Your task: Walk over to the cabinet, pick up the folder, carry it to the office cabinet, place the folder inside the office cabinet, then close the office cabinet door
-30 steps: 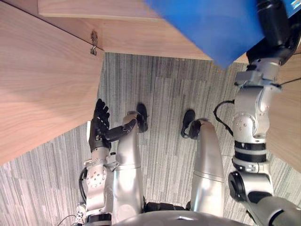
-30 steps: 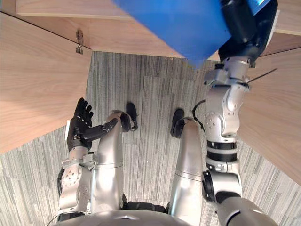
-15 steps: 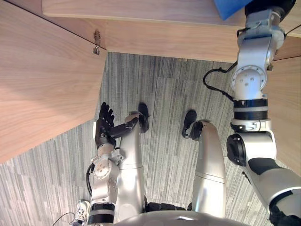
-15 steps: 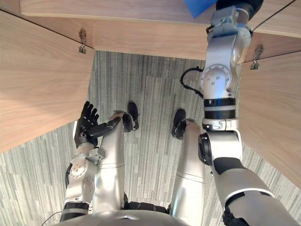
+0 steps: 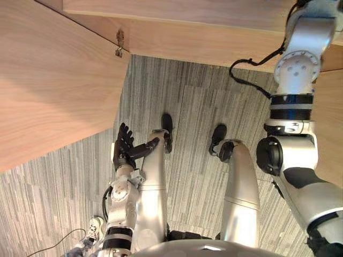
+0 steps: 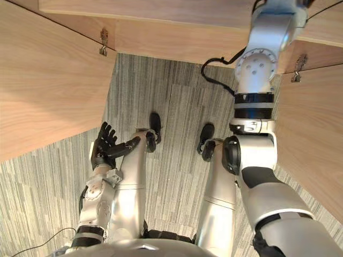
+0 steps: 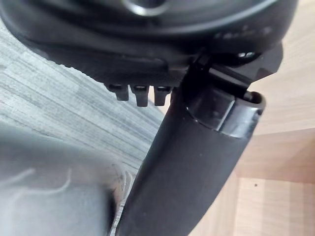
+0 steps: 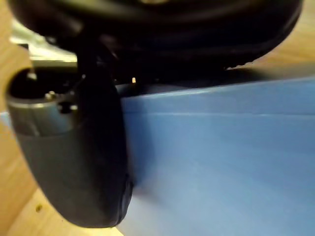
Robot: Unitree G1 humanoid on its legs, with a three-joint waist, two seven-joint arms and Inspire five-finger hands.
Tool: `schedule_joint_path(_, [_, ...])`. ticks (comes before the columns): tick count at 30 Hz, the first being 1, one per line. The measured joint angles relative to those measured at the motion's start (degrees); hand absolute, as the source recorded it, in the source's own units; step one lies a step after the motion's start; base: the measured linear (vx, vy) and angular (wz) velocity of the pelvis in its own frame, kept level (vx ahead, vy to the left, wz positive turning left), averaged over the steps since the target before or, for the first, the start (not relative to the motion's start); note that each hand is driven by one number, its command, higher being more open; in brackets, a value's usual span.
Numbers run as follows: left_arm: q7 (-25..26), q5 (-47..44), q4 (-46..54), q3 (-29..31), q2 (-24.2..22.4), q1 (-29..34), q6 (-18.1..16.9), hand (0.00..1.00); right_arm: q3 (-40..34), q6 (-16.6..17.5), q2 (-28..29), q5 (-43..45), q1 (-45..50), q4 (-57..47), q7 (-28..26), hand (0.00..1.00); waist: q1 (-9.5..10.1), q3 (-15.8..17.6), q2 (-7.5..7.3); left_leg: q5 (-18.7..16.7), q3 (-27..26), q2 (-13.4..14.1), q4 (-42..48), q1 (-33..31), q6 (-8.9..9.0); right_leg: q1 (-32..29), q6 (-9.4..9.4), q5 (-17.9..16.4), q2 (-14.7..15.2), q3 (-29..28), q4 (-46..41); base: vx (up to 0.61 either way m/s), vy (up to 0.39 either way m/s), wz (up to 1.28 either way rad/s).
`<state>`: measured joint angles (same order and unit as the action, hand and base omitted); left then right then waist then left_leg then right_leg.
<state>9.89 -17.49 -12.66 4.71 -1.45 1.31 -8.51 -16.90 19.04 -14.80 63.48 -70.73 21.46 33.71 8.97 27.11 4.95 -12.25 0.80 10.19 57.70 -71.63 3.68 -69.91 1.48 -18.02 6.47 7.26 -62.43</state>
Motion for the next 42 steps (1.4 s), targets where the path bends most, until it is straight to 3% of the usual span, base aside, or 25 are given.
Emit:
schedule_joint_path(4, [0.8,0.0,-0.5,-0.1,0.1,-0.1,0.2,1.00,-2.1,3.2,1.7,-0.2,-0.1,-1.0,3.2,1.00,-0.11,-0.4,0.04,0.1,0.0,0.0,-0.5,0.4,0.19,0.2,0.02,0.0,-0.1,0.0,0.2,0.01,0.059,0.02])
schedule_joint_path(8, [0.9,0.1,-0.3,-1.4,1.1,-0.1,0.3,1.00,-2.1,3.7,2.0,-0.6,-0.1,-2.2,4.6,1.00,-0.14,-0.4,0.02,0.2,0.1,0.2,-0.6,0.4,0.25,0.2,0.03,0.0,-0.2,0.1,0.3,0.01,0.071,-0.01])
schedule_joint_path(16, [1.0,0.0,0.4,-1.6,1.1,-0.3,0.4,1.00,-1.6,2.2,2.0,-1.0,-0.1,-2.4,3.1,1.00,-0.46,-0.5,0.00,0.1,0.1,0.4,-0.6,0.4,0.27,0.4,0.13,0.1,-0.4,0.2,0.7,0.00,0.077,-0.01])
schedule_joint_path(23, [0.6,0.0,2.1,-1.7,0.9,-0.3,0.5,1.00,4.6,-0.9,0.5,-1.8,0.4,-1.5,0.0,1.00,-2.35,-0.5,0.00,0.1,-0.1,0.7,-1.0,0.8,0.27,0.9,-0.12,0.8,-0.7,0.1,1.9,-0.01,0.075,-0.03])
schedule_joint_path(29, [0.0,0.0,1.7,-1.1,1.1,-0.4,1.0,1.00,12.6,-4.2,-5.9,-3.9,5.4,-1.7,-6.9,1.00,-3.33,-0.5,-0.03,0.1,-0.5,1.4,-1.7,1.4,0.26,1.6,-0.30,1.5,-1.4,-0.1,3.1,0.00,0.071,-0.08])
schedule_joint_path(35, [-0.9,0.0,0.2,-0.9,1.8,-0.5,0.9,1.00,20.7,-7.7,-16.2,-7.8,11.9,-2.1,-15.9,1.00,-3.93,-0.4,-0.40,0.2,-0.6,1.4,-3.0,2.8,0.20,3.0,-0.33,1.5,-1.5,0.2,4.4,0.01,0.056,0.01])
schedule_joint_path(42, [-3.8,0.2,-1.9,-0.1,5.2,-0.7,-0.3,1.00,27.8,-11.4,-28.7,-20.4,16.8,-1.8,-27.9,1.00,-5.17,-0.3,-2.65,0.2,-1.2,1.6,-3.7,3.5,0.15,3.7,-0.59,1.7,-1.5,0.2,5.5,0.02,0.064,-0.01])
